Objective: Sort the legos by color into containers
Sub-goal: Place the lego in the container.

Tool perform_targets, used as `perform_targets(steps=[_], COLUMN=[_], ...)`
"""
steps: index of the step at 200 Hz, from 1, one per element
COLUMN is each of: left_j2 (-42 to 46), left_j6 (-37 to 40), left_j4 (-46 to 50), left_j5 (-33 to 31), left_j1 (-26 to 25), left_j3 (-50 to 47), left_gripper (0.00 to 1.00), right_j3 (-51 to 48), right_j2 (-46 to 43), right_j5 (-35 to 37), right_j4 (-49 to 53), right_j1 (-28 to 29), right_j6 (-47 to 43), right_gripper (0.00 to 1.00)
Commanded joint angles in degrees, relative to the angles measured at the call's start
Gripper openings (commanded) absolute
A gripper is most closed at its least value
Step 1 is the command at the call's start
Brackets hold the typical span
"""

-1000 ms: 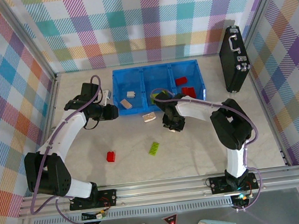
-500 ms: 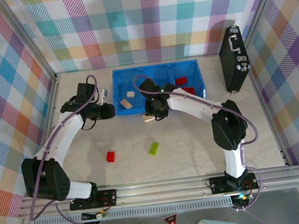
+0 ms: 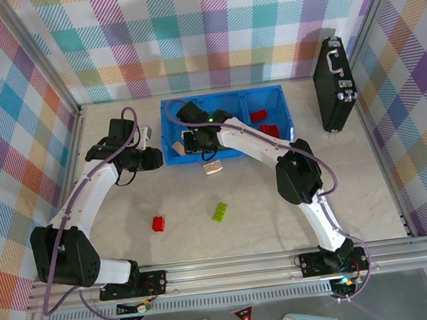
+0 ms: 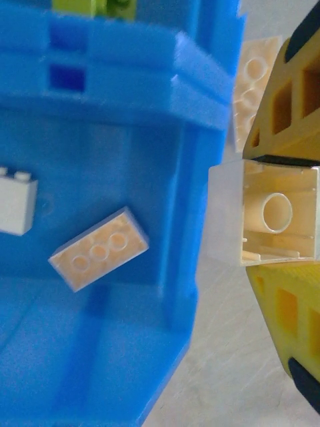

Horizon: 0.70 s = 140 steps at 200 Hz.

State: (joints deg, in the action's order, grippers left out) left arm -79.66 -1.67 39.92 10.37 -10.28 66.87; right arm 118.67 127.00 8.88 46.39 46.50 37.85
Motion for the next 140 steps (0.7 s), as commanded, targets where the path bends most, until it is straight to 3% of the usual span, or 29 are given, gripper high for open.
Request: perform_targets(steps=[1, 54, 140], left_j2=[1.30, 2.12, 2.50], left_j6=[0.16, -0.01, -0.03], left_j4=[-0.92, -1.51, -1.63], left_j5=[0.50, 0.70, 1.22], left_j1=[1.01, 1.14, 1.31], left_j3=[-0.77, -1.04, -1.08], left_gripper=[0.40, 0.40, 0.40], right_j3=[4.52, 10.35, 13.69], right_j2=[2.74, 8.34, 12.86], right_j5=[2.03, 9.74, 12.37], right_j4=[1.68, 1.99, 3.26], right_j1=[1.23, 1.93, 2.19], right_j6=[-1.24, 2.55, 3.63], right_gripper=[0.37, 0.37, 0.43])
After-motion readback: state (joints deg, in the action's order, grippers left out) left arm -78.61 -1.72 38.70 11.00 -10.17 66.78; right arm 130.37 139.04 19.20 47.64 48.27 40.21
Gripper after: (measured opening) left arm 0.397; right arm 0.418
